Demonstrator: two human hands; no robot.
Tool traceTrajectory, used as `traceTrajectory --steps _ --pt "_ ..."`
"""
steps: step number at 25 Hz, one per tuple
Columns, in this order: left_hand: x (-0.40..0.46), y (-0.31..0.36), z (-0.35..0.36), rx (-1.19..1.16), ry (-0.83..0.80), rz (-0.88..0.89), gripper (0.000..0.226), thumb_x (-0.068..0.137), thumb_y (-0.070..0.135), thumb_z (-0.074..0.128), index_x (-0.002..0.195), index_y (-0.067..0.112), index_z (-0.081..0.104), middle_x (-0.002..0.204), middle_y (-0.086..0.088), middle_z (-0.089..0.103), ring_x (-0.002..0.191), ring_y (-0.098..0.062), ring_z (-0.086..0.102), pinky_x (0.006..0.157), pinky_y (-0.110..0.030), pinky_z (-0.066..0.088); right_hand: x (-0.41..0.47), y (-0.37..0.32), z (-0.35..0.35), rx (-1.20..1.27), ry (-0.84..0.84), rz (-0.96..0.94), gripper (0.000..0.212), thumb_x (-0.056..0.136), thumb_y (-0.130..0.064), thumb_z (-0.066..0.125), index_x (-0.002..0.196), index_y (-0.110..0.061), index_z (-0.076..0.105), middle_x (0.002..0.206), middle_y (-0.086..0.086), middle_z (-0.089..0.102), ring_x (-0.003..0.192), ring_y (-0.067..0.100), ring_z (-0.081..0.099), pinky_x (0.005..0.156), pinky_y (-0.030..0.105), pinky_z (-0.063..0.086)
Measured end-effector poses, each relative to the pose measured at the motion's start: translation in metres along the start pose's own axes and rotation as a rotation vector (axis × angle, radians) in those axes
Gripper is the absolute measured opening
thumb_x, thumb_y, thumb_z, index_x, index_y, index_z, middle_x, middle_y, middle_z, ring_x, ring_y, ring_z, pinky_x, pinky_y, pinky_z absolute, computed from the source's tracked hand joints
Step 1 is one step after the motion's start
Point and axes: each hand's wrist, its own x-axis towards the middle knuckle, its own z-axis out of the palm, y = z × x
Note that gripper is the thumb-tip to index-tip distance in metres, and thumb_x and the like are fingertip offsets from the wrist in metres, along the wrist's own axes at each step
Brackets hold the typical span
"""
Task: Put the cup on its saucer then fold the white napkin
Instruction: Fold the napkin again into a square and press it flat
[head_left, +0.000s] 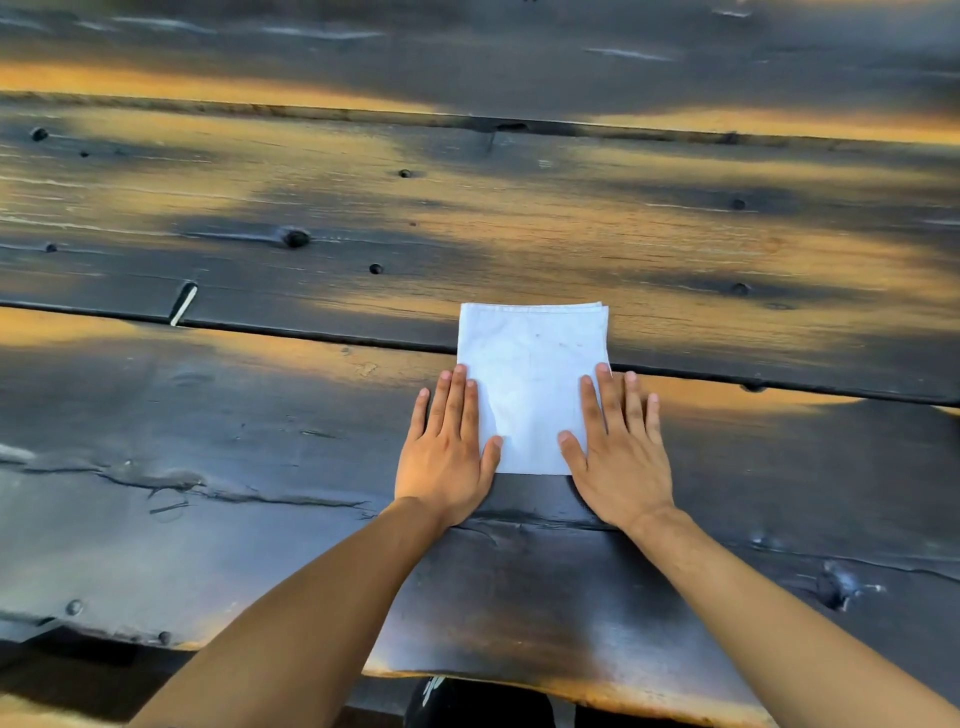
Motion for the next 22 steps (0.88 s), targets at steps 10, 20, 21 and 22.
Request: traceTrajectory --steps 10,20,21,22 --pt "0.052 0.0 -0.023 -0.232 0.165 0.028 0.061 0.107 0.035 0.025 0.159 0.003 0.014 0.169 -0.01 0.006 0.157 -0.022 -0.002 0.127 -0.043 0.003 0.079 -0.065 -0.023 0.107 0.136 -0.237 0.06 0.104 -0.035 0.03 0.16 -0.019 0.018 0.17 0.008 0.005 0.157 0.032 -0.003 0.126 0.053 0.002" --pt "0.062 -0.004 -0.023 -0.07 -0.009 -0.004 0.079 0.1 0.059 0.007 0.159 0.01 -0.012 0.167 -0.008 -0.019 0.154 -0.02 -0.02 0.127 -0.044 -0.005 0.072 0.031 -0.011 0.101 0.105 -0.118 0.072 0.102 -0.055 0.023 0.161 -0.017 0.009 0.17 0.004 -0.005 0.156 0.031 -0.007 0.126 0.053 0.0" --pt "0.059 -0.006 -0.026 -0.13 0.014 0.04 0.081 0.1 0.06 0.013 0.16 0.009 -0.008 0.168 -0.01 -0.018 0.154 -0.022 -0.019 0.127 -0.045 -0.004 0.066 0.035 -0.013 0.161 0.13 -0.159 0.069 0.103 -0.052 0.027 0.161 -0.016 0.016 0.17 0.006 -0.002 0.157 0.03 -0.005 0.126 0.052 0.001" --pt "0.054 -0.011 -0.028 -0.194 0.054 0.115 0.083 0.1 0.06 0.022 0.16 0.006 0.001 0.168 -0.013 -0.013 0.155 -0.025 -0.016 0.127 -0.047 -0.001 0.058 0.042 -0.016 0.243 0.167 -0.23 0.065 0.103 -0.05 0.033 0.158 -0.015 0.027 0.17 0.008 0.007 0.157 0.03 -0.001 0.127 0.051 0.003"
